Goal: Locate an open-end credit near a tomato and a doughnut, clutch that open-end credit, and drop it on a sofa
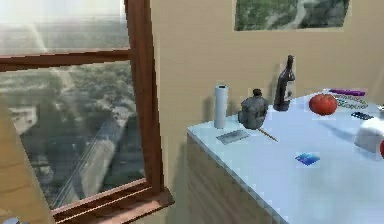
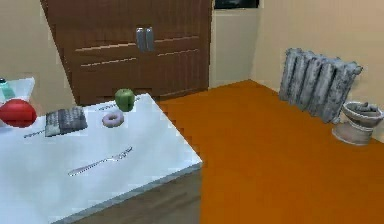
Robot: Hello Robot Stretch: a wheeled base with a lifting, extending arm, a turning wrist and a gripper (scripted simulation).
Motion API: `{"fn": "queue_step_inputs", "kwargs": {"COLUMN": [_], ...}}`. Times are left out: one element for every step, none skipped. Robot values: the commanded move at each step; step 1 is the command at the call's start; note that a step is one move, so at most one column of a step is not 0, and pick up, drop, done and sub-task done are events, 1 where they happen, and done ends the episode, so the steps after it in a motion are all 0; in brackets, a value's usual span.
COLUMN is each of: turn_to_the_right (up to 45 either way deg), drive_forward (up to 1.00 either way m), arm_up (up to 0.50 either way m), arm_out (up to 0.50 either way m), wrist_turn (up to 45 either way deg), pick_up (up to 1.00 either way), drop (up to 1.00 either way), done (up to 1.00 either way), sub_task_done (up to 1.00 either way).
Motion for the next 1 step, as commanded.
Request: {"fn": "queue_step_inputs", "kwargs": {"turn_to_the_right": [0.0], "drive_forward": [0.25], "arm_up": [0.0], "arm_out": [0.0], "wrist_turn": [0.0], "pick_up": [0.0], "drop": [0.0], "done": [0.0], "sub_task_done": [0.0]}}
